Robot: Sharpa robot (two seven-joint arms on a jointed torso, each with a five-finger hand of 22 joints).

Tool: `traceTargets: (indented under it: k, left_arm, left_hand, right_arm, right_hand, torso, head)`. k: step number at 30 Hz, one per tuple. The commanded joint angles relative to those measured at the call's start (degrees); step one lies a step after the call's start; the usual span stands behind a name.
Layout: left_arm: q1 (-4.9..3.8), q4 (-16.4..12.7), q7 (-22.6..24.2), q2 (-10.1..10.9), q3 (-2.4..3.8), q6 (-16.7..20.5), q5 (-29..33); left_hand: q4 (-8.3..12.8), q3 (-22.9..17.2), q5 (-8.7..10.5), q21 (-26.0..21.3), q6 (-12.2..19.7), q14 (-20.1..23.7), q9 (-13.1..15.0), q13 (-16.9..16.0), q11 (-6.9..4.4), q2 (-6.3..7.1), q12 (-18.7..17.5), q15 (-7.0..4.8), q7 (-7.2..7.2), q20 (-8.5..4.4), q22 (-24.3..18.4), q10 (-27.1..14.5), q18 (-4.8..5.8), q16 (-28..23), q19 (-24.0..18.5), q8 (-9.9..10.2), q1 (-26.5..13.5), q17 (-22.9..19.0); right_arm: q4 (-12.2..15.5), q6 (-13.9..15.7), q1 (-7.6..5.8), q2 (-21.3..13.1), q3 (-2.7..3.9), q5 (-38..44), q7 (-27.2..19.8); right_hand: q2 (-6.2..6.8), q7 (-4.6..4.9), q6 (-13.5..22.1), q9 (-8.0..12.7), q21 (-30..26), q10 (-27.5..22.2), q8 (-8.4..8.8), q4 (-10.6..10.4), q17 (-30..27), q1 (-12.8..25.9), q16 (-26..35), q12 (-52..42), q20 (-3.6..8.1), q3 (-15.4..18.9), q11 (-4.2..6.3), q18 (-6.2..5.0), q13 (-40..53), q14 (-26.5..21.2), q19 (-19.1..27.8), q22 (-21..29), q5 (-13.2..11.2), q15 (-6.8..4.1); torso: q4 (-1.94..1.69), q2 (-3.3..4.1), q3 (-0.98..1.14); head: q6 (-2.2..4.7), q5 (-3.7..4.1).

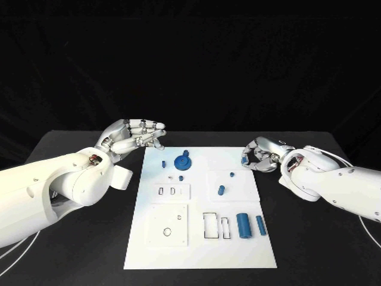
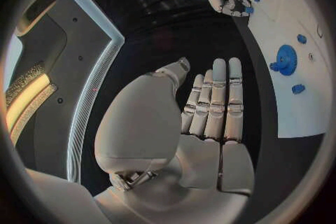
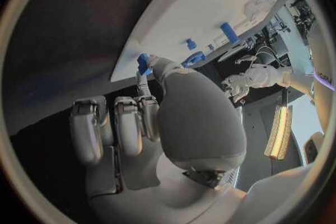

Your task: Assemble the parts on the task board

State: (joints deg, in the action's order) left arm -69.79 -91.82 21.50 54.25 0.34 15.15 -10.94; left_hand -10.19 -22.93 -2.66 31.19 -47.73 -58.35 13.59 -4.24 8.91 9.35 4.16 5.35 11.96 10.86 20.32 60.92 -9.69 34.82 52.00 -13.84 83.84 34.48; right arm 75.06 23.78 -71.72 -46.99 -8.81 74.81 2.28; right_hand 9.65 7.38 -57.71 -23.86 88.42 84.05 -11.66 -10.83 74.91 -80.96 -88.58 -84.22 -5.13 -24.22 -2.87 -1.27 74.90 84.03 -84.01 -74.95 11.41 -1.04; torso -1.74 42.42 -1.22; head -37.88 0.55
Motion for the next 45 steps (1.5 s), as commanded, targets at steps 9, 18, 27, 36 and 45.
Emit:
traceTargets:
  k: [9, 18, 27, 36, 45]
  left_arm:
    - [-0.04, 0.3, 0.4, -0.3, 0.02, -1.0, -0.2]
    - [-0.03, 0.5, 0.3, -0.7, -0.02, -0.6, -0.3]
    - [0.0, 0.9, 0.0, -1.6, -0.15, -0.2, -0.3]
    - [0.02, 1.2, -0.2, -2.1, -0.27, -0.1, -0.3]
    - [0.01, 0.9, -0.4, -2.0, -0.29, -0.3, -0.3]
  left_hand:
    - [0.0, -0.4, -0.13, 0.3, 0.1, 0.4, 0.1, 0.1, 0.03, -0.48, -0.2, -0.14, 0.27, 0.01, 0.2, -0.3, -0.34, 0.4, -0.4, 0.3, 0.1, 0.1]
    - [0.0, -0.5, -0.13, 0.4, 0.1, 0.4, 0.1, 0.0, 0.01, -0.53, -0.2, -0.16, 0.23, 0.02, 0.3, -0.3, -0.34, 0.5, -0.5, 0.3, 0.1, 0.1]
    - [0.1, -0.5, -0.13, 0.5, 0.0, 0.4, 0.1, 0.0, -0.03, -0.56, -0.1, -0.19, 0.17, 0.01, 0.4, -0.2, -0.36, 0.5, -0.5, 0.3, 0.2, 0.1]
    - [0.1, -0.5, -0.12, 0.6, 0.0, 0.4, 0.1, 0.0, -0.04, -0.54, -0.1, -0.2, 0.18, 0.01, 0.4, -0.2, -0.36, 0.5, -0.6, 0.3, 0.1, 0.1]
    - [0.1, -0.5, -0.12, 0.6, 0.0, 0.4, 0.1, 0.0, -0.03, -0.51, -0.1, -0.2, 0.19, 0.01, 0.5, -0.2, -0.37, 0.6, -0.6, 0.3, 0.1, 0.1]
  right_arm:
    - [8.9, 3.3, -3.19, -1.7, 0.25, -0.8, 8.2]
    - [17.2, 3.1, -4.31, 1.0, 0.2, 1.3, 14.4]
    - [18.9, 3.6, -3.21, 6.9, -0.28, 4.9, 17.7]
    - [17.9, 3.2, -0.86, 12.4, -0.74, 8.6, 20.2]
    - [16.6, 2.3, 1.52, 15.1, -1.04, 11.1, 21.6]
  right_hand:
    - [-0.48, -0.37, -0.3, -0.2, 0.6, 0.5, -0.67, -0.4, 11.7, 1.3, -0.3, 0.0, 0.49, -0.5, 0.42, 1.01, 8.9, 5.2, -5.4, -14.3, -0.2, -0.45]
    - [-0.52, -0.47, -0.4, -0.3, 1.1, 0.6, -0.86, -0.3, 11.9, 1.3, -0.4, -0.1, 0.51, -0.5, 0.49, 1.14, 9.0, 5.3, -5.7, -14.7, -0.2, -0.48]
    - [-0.41, -0.53, -0.5, -0.4, 1.4, 1.0, -1.06, -0.3, 11.8, 1.5, -0.3, -0.5, 0.55, -0.5, 0.55, 1.21, 9.4, 5.2, -5.9, -14.9, -0.3, -0.54]
    - [-0.01, -0.63, -0.5, -0.4, 1.3, 1.1, -1.28, -0.1, 11.7, 1.5, -0.3, -0.5, 0.63, -0.5, 0.66, 1.19, 9.5, 5.2, -5.8, -14.8, -0.1, -0.63]
    - [0.22, -0.61, -0.4, -0.5, 1.2, 1.1, -1.35, -0.1, 11.6, 1.8, -0.3, -0.5, 0.67, -0.4, 0.66, 1.17, 9.4, 5.2, -5.8, -14.8, 0.0, -0.66]
  torso:
    - [0.01, -0.36, -0.3]
    - [0.14, -0.6, -0.45]
    - [0.04, -1.11, -0.83]
    - [0.04, -0.99, -0.79]
    - [0.09, -0.87, -0.69]
  head:
    - [0.34, -0.09]
    - [-0.21, -0.7]
    - [-0.99, -1.55]
    - [-1.41, -2.32]
    - [-1.87, -2.52]
